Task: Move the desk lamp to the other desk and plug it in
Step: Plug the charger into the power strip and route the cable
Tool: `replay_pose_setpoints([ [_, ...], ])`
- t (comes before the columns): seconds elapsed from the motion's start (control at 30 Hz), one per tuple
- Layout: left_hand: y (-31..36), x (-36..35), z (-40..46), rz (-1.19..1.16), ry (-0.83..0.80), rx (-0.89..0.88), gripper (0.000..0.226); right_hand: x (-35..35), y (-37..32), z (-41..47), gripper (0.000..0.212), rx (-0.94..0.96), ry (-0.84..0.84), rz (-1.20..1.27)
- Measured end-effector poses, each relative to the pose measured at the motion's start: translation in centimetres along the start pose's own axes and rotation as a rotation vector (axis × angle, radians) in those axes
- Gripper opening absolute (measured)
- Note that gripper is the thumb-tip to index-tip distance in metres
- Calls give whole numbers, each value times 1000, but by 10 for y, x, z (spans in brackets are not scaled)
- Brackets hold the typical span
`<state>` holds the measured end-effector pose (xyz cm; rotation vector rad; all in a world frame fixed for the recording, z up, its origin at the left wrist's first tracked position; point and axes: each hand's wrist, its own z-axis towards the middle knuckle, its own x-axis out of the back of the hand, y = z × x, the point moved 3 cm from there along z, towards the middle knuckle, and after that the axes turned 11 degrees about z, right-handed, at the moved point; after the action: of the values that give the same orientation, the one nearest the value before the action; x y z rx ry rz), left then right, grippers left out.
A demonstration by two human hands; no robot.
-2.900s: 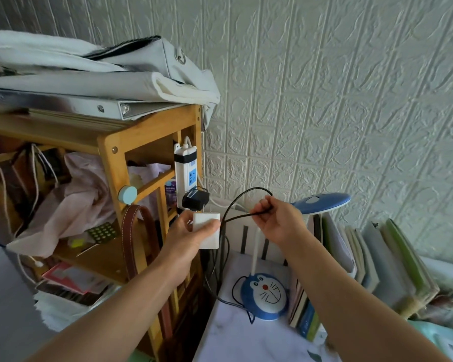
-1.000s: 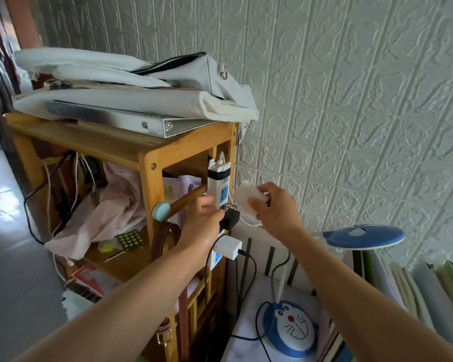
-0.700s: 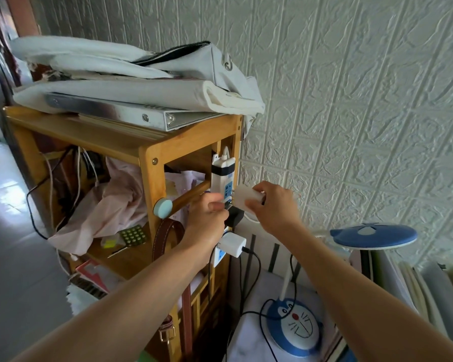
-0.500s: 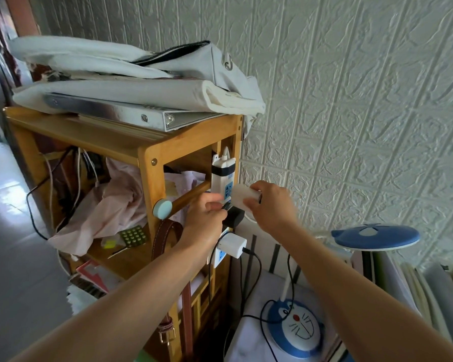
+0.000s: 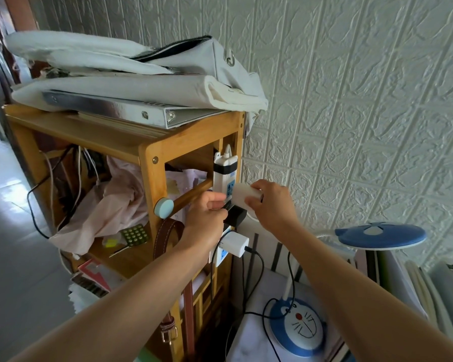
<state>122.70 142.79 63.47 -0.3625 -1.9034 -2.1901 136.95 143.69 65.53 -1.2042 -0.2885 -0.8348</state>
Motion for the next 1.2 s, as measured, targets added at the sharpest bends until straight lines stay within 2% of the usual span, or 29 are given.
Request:
replay_pose_setpoints([
  [0.27, -4, -1, 4, -32, 19, 24, 25, -1, -4, 8, 26, -20, -52, -38],
  [0.7, -5, -9, 18, 30, 31, 7, 24, -7, -10, 21, 27, -59, -34, -117],
  [0.87, -8, -7, 20, 22, 16, 9, 26, -15, -14, 24, 26, -53, -15, -222],
  [1.03, -5, -8, 18, 15, 11, 12, 26, -13, -13, 23, 28, -65, -18, -216],
  [1.2, -3, -11, 11, 33, 1, 7, 25, -8, -8, 19, 35, -29, -91, -158],
])
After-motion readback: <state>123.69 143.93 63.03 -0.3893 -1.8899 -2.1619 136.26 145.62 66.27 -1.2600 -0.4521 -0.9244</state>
